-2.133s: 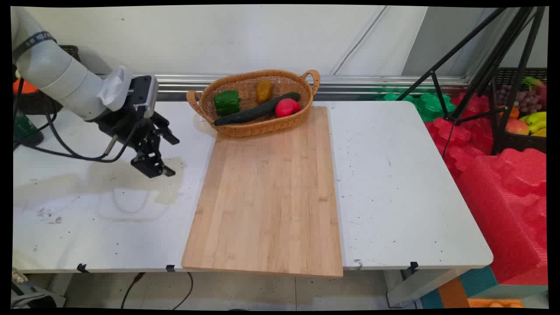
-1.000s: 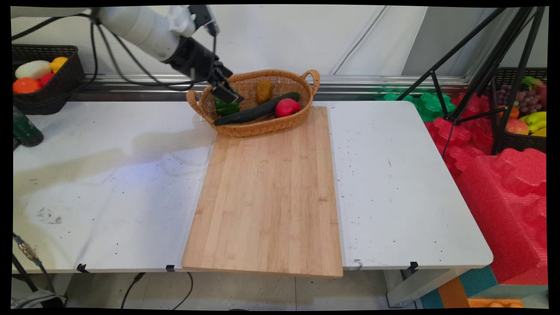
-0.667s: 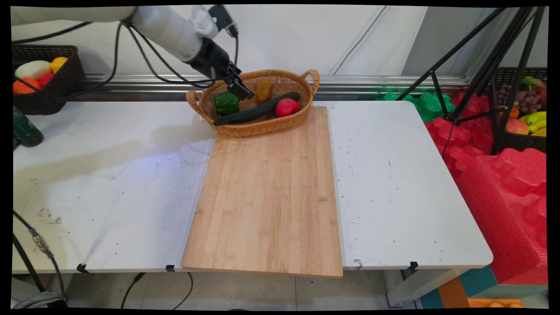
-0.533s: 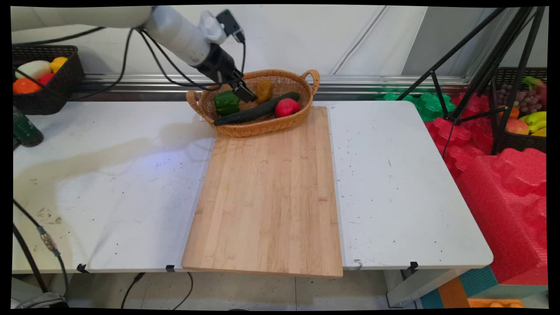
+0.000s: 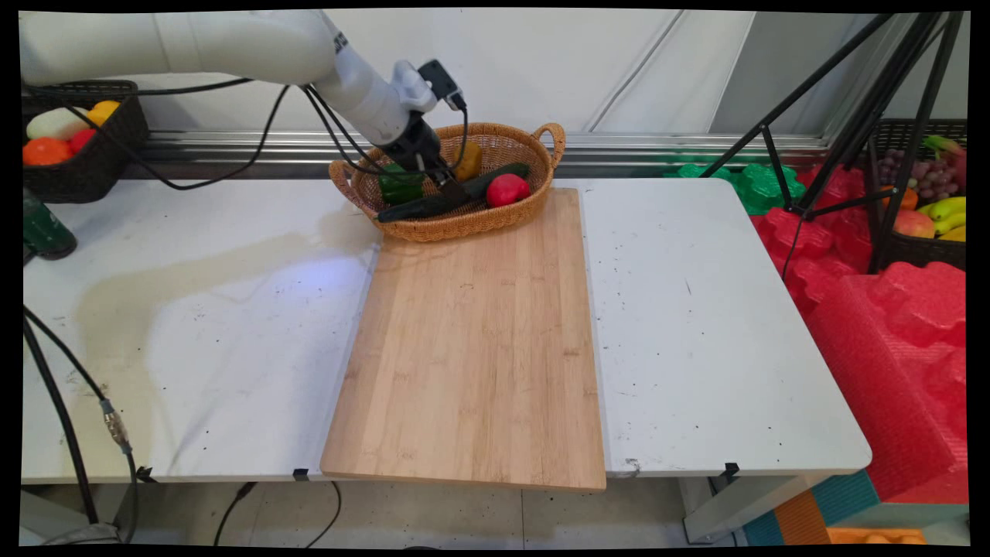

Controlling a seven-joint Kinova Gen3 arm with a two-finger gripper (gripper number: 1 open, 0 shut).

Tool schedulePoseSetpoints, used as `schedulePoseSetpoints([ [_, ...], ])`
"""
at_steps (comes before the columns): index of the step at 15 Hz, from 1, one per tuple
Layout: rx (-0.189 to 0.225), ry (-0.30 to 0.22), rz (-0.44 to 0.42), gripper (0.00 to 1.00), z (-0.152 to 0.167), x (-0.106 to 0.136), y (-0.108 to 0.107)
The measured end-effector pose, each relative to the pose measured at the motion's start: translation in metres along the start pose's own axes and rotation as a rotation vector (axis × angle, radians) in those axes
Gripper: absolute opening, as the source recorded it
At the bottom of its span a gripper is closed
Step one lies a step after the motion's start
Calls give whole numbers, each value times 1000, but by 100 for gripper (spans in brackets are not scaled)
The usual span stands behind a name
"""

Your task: Pick up the cucumber from the vegetable basket

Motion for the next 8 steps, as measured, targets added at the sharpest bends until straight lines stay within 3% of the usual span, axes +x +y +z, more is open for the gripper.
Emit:
schedulePoseSetpoints([
  [4, -1, -22, -32, 100, 19, 0, 2],
  [5, 0, -26, -42, 0, 23, -1, 3],
  [8, 4, -30, -64, 0, 27, 1, 7],
])
